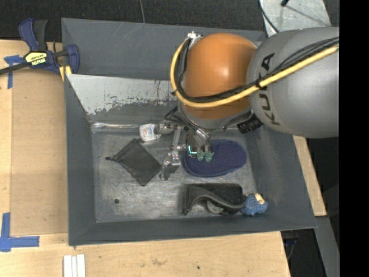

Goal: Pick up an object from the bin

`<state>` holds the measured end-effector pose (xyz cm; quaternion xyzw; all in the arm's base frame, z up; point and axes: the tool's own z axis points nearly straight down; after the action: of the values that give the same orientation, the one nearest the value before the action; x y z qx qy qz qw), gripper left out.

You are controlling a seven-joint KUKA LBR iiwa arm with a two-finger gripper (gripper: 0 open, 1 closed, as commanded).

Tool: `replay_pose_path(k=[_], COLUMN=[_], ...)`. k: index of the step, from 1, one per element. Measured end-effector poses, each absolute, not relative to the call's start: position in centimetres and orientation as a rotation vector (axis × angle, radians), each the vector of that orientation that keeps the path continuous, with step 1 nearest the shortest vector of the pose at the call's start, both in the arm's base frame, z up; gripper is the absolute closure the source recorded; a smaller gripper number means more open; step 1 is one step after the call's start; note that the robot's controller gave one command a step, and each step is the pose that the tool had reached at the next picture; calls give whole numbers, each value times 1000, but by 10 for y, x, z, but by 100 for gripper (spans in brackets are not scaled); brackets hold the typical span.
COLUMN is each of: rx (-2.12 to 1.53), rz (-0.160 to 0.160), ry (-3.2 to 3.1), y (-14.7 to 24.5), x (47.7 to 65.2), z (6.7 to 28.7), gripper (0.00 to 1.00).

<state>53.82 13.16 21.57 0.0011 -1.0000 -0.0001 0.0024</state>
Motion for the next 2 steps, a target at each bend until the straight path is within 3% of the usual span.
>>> replay_pose_path(k=[1, 2], rx=[-77, -296], rz=[-5, -3], ry=[-3149, -3134], y=[164, 158], x=[562, 562], z=[71, 101], gripper=[0, 0])
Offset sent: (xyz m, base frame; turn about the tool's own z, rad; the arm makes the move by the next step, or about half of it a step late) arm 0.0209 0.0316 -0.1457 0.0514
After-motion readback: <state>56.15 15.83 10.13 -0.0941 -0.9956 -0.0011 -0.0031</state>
